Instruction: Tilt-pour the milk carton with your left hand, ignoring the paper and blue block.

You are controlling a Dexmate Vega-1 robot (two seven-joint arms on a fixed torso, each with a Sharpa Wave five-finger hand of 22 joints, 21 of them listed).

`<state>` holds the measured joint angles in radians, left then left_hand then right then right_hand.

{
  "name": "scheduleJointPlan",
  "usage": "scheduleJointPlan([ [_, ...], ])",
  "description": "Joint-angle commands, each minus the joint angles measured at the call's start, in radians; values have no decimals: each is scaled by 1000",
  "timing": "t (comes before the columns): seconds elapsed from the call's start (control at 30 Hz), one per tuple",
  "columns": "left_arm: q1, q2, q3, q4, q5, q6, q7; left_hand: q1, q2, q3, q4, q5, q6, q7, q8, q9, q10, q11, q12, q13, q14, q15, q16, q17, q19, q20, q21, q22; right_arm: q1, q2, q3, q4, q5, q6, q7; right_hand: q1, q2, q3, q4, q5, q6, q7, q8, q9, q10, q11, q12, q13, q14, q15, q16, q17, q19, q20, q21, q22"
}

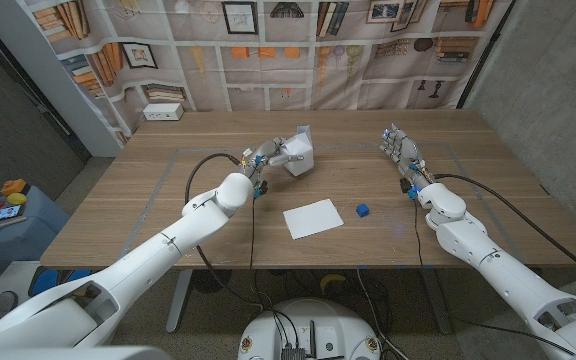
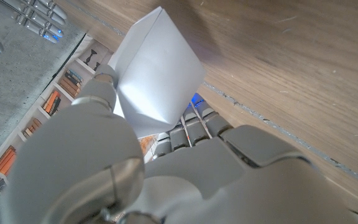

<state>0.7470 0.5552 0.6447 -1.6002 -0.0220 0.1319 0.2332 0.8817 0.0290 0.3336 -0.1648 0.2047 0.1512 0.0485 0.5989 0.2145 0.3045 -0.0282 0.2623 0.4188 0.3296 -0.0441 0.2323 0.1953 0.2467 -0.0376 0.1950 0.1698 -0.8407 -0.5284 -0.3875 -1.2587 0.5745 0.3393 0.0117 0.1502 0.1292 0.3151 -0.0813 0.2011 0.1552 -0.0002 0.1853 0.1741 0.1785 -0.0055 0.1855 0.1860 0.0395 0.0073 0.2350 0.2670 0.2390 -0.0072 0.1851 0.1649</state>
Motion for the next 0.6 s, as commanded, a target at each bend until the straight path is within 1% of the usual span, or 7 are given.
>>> scheduleJointPlan([
  [0.03, -3, -1, 1, 29, -33, -18, -20, -10, -8, -9, 2, 7, -11, -4, -5, -1, -22, 8, -13, -2, -15, 1, -10, -2, -7, 0, -3, 5, 10, 8, -3, 16, 0, 1, 3, -12, 15, 8, 3, -4, 8, 2, 2, 2, 4, 1, 7, 2, 3, 0, 3, 4, 3, 0, 2, 2],
  [0.27, -6, 1, 3, 36, -49, -13, -36, -13, -14, -13, 0, 7, -32, 3, -19, -6, -51, 16, -31, -10, -37, 17, -24, -7, -7, 1, -2, 5, 13, 11, -4, 23, 1, 4, 4, -12, 15, 9, 3, -4, 8, 1, 2, 2, 3, 2, 7, 2, 3, 0, 3, 4, 3, 1, 2, 2],
  [0.3, -7, 1, 3, 37, -51, -9, -36, -13, -15, -13, 0, 7, -39, 4, -23, -7, -56, 22, -35, -12, -42, 19, -27, -8, -6, 2, -2, 5, 13, 11, -4, 23, 1, 4, 4, -12, 15, 9, 3, -4, 8, 1, 2, 2, 3, 2, 7, 2, 3, 1, 3, 4, 3, 1, 2, 2],
  [0.37, -8, 1, 3, 41, -53, -12, -37, -14, -17, -14, 1, 7, -51, 7, -32, -10, -60, 25, -39, -17, -52, 25, -33, -10, -10, 1, -3, 4, 13, 12, -4, 24, 1, 4, 4, -12, 15, 10, 3, -4, 8, 1, 2, 2, 4, 1, 8, 2, 3, 1, 3, 4, 3, 1, 2, 2],
  [0.6, -19, 2, 7, 55, -61, -17, -52, -18, -21, -17, 1, 7, -55, 2, -41, -14, -72, 23, -46, -25, -77, 38, -44, -13, -17, 6, -5, 4, 20, 18, -4, 37, 3, 10, 9, -12, 15, 10, 2, -4, 8, 1, 2, 2, 6, 0, 8, 2, 3, 0, 3, 4, 3, 1, 2, 2],
])
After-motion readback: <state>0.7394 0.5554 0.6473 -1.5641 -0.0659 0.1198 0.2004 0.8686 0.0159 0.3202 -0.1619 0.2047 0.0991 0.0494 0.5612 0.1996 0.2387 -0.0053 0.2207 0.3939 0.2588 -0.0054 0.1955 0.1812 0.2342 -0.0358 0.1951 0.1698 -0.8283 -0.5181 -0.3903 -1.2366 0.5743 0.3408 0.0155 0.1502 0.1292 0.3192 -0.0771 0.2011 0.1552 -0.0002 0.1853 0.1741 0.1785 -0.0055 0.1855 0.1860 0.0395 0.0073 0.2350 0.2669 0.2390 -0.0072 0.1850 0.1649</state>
